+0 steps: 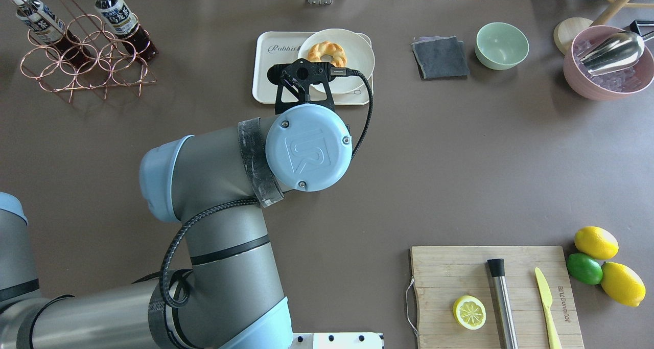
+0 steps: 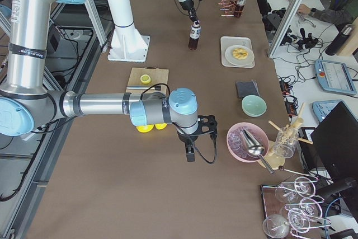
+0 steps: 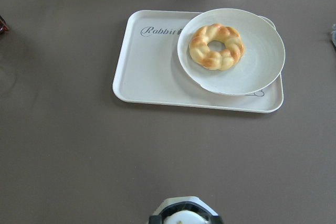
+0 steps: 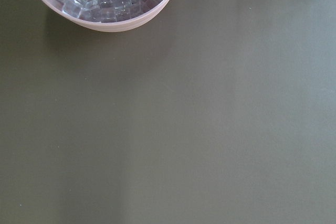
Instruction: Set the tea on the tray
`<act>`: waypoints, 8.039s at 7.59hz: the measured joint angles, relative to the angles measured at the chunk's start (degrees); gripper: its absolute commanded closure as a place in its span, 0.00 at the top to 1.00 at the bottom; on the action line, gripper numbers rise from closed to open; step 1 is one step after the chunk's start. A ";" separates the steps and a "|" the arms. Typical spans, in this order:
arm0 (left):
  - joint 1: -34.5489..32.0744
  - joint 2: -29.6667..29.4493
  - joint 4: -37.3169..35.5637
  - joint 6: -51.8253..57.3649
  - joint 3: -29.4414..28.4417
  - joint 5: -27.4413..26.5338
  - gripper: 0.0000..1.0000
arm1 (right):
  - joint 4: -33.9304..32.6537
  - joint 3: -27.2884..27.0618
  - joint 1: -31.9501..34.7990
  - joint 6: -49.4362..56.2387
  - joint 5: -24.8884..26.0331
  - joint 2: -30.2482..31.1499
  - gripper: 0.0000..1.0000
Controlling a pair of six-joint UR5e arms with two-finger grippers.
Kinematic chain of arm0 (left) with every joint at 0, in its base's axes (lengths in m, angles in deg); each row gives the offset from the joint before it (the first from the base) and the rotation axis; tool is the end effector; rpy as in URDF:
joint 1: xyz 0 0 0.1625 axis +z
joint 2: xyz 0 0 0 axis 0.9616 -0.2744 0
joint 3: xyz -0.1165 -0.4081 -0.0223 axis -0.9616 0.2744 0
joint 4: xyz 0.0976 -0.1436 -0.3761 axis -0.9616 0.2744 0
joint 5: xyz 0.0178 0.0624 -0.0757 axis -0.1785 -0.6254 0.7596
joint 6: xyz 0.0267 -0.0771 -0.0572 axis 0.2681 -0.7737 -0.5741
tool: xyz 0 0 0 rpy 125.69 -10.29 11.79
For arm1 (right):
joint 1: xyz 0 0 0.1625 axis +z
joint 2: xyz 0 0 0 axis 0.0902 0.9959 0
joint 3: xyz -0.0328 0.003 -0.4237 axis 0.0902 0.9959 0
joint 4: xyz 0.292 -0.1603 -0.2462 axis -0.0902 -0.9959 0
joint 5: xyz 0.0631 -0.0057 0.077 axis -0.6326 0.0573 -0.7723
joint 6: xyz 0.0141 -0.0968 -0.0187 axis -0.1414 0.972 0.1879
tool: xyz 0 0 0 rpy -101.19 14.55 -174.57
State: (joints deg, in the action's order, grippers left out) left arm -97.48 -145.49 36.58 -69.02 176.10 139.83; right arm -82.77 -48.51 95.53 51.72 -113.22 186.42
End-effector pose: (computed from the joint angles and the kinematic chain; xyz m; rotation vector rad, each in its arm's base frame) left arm 0.5103 -0.3889 0.0496 0.4407 0.7314 -0.2804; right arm 0.0713 -0.4223 0.6155 0.1598 -0.7050 -0.0340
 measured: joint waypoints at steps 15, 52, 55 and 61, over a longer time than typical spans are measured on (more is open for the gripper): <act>1.87 1.64 3.21 0.11 -0.31 -2.99 0.98 | 3.21 0.34 0.00 -0.24 0.00 1.36 1.00; -57.72 55.46 42.89 79.43 -5.00 45.79 0.98 | -24.22 0.43 -68.65 -74.63 52.02 -61.81 0.77; -57.71 55.39 42.89 79.39 -5.05 45.79 0.98 | -24.04 1.06 -69.27 -74.66 52.57 -62.35 0.73; -57.63 55.12 42.80 79.30 -5.02 45.76 0.98 | -23.74 2.86 -68.85 -74.58 52.64 -64.30 0.74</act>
State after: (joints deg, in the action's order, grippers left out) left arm -155.10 -90.37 79.39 10.28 171.08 185.59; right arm -106.51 -45.65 26.67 -22.86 -60.58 122.12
